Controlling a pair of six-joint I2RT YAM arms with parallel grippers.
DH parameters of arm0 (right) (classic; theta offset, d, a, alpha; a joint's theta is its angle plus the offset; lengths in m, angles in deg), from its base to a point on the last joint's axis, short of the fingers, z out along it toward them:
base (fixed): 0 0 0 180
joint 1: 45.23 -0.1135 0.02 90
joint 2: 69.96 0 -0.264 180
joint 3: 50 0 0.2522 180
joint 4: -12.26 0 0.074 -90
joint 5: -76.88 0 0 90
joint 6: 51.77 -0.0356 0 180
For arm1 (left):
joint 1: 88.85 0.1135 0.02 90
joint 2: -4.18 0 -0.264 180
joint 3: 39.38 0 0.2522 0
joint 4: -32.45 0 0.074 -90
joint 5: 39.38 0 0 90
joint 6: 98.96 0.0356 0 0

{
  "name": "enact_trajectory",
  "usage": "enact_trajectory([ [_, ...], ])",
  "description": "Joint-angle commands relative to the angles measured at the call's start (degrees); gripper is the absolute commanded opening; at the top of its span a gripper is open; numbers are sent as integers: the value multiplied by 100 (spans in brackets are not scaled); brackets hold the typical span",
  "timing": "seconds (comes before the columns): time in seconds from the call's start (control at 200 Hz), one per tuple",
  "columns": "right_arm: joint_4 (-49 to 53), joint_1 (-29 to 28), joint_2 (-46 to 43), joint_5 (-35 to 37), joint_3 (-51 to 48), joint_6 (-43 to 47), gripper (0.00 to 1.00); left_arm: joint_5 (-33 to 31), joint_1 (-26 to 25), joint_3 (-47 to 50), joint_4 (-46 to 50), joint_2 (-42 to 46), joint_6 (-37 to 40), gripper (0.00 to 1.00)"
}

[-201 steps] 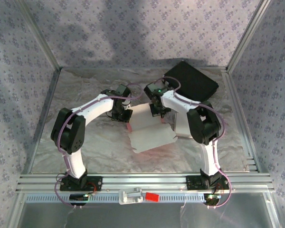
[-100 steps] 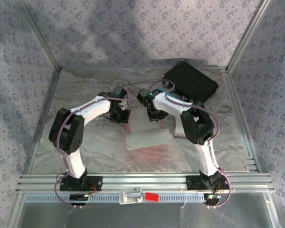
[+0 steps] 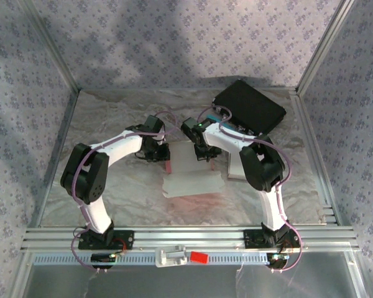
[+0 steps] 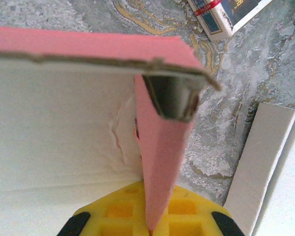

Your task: Fold the paper box

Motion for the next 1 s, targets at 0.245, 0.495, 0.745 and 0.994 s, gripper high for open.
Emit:
enact_trajectory([
  [0.245,-175,-72,-177,-248,-50,-136,0,149,-27,159,-456,93,-176,19],
  [0.495,-196,-83,-212,-251,-58,-178,0,-81,-110,72,-340,-1,-134,16],
  [0.745,-225,-153,-323,-172,-214,-412,0,-854,-368,-125,19,-101,-258,3],
  [0.994,-253,-213,-475,-91,-368,-737,0,-1940,-745,-311,573,-85,-635,0],
])
